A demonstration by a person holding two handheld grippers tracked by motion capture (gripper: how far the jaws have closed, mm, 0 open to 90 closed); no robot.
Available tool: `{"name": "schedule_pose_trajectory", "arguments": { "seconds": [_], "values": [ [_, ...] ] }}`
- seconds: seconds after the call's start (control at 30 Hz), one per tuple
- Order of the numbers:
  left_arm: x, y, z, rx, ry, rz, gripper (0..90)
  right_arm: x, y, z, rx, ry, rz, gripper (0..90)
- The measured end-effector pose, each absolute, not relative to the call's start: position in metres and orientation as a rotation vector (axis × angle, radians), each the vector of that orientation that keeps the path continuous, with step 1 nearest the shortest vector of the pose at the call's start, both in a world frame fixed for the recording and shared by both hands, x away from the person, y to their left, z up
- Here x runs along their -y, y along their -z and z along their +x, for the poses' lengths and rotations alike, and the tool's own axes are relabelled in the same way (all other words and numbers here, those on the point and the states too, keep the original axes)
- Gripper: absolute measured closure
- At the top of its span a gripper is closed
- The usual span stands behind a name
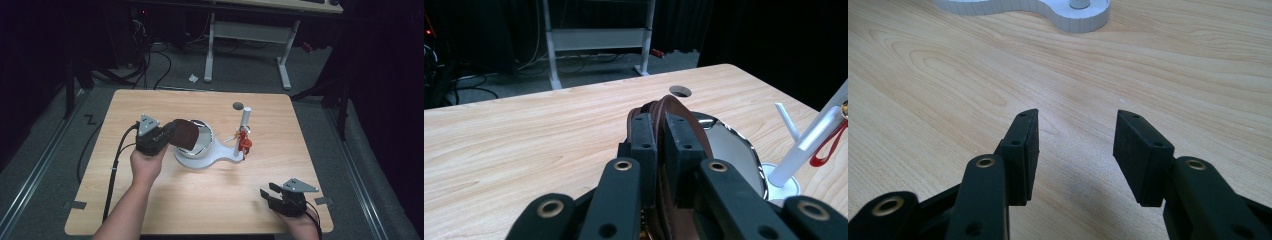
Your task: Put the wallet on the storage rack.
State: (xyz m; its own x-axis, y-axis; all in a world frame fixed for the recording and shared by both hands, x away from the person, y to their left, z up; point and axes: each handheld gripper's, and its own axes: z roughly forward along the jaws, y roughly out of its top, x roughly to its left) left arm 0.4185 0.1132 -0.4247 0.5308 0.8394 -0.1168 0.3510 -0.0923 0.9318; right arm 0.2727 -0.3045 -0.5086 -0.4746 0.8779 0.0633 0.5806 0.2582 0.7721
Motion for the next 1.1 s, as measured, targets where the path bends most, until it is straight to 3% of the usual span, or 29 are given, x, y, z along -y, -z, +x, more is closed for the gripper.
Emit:
{"name": "schedule_pose_trajectory", "arguments": {
  "seconds": [1.1],
  "values": [
    [-0.085,0.458,0.441,-1.125,-0.496,1.71,83.0,0.304,0.511,0.275,-2.178,-1.06,1.317,53.4]
  ]
}}
